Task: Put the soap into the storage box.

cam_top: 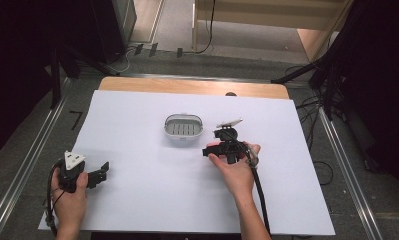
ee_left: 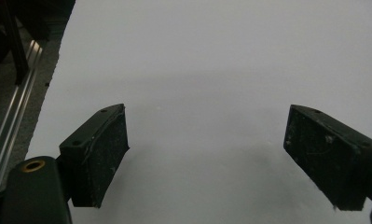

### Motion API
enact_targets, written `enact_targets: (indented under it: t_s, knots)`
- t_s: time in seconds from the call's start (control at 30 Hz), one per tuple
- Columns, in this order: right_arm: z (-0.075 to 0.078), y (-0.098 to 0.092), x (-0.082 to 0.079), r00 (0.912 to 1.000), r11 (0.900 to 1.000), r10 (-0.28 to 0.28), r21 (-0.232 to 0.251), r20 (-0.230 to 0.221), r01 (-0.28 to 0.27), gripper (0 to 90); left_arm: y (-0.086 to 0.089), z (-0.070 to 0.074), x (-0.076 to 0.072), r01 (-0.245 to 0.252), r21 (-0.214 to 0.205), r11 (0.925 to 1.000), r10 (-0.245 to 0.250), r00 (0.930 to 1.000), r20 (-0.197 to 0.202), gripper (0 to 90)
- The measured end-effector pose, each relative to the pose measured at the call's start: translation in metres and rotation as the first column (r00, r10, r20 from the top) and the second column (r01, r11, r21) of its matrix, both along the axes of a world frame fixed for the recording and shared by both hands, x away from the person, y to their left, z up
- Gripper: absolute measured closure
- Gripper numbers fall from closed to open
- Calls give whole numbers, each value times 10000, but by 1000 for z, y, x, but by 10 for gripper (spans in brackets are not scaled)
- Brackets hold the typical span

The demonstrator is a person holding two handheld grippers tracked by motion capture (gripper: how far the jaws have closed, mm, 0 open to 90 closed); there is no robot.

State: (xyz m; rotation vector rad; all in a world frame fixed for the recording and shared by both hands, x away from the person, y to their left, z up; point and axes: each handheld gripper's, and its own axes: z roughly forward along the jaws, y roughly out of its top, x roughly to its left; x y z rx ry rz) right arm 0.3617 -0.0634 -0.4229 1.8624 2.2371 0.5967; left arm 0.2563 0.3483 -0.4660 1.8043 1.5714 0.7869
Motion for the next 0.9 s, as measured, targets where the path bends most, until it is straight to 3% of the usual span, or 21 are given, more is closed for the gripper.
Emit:
enact_targets:
  t_s: [0.9]
  knots:
    - [19,28,14,9998,9997,110,214,174,-114,136,-1,0,0,13,74,10000,-13,10000,-32,147]
